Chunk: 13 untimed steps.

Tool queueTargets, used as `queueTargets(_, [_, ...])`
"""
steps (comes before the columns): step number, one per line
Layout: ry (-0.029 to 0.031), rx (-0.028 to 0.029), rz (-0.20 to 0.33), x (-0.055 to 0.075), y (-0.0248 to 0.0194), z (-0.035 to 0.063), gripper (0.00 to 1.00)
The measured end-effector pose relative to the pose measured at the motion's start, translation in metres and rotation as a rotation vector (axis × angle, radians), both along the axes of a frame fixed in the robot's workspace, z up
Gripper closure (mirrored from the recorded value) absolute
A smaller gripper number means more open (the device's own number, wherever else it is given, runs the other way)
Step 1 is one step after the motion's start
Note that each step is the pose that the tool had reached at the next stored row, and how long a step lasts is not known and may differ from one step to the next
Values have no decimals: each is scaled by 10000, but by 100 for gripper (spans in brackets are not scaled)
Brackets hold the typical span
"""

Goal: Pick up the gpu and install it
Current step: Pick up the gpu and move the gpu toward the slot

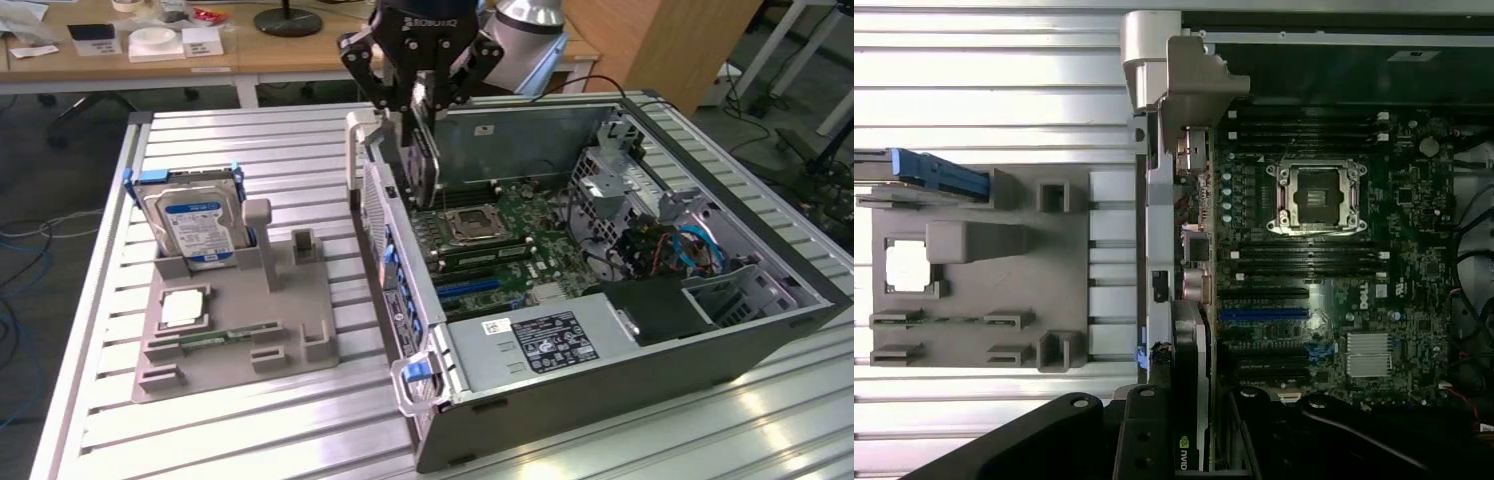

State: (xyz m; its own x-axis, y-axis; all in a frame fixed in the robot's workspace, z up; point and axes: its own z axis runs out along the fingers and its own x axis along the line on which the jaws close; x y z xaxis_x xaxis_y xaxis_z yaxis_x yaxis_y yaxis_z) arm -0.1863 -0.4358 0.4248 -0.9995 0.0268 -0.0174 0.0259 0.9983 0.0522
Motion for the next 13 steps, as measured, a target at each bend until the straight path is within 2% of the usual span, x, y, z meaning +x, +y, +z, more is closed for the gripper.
queueTargets(13, [0, 12, 2, 564, 1, 0, 73])
